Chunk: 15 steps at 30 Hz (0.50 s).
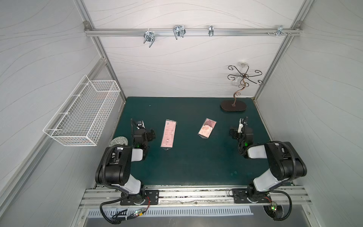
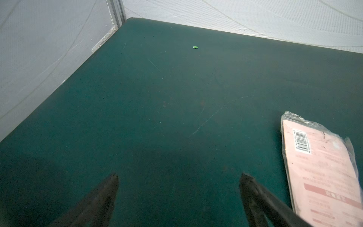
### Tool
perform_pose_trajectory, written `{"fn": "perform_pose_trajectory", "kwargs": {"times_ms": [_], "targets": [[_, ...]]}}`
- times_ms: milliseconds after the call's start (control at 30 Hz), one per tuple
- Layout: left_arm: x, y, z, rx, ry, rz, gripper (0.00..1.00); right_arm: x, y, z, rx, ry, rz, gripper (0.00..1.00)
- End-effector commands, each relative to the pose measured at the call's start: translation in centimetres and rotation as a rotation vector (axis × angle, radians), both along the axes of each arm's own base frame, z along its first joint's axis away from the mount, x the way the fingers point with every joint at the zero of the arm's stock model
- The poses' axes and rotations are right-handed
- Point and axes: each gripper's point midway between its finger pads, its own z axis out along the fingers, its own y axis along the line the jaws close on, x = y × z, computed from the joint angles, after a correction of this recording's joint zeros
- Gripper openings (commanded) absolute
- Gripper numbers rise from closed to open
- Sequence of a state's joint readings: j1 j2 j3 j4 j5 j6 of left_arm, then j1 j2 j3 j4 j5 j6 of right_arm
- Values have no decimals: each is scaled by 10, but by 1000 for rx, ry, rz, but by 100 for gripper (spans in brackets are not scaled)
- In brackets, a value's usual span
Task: Open the ruler set and take out the ruler
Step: Move the ruler set bag to the center of the board.
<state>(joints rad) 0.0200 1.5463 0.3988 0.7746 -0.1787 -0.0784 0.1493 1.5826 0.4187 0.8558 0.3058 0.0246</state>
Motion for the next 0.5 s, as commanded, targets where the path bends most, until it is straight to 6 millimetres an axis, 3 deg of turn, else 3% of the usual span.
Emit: {"fn": "perform_pose_trajectory", "kwargs": {"times_ms": [0, 467], "targets": [[12, 1, 19, 10, -59, -3, 98, 0, 1, 3, -23, -19, 4, 99], [11, 2, 19, 10, -60, -2, 99, 2, -1, 0, 17, 5, 25, 99]]}}
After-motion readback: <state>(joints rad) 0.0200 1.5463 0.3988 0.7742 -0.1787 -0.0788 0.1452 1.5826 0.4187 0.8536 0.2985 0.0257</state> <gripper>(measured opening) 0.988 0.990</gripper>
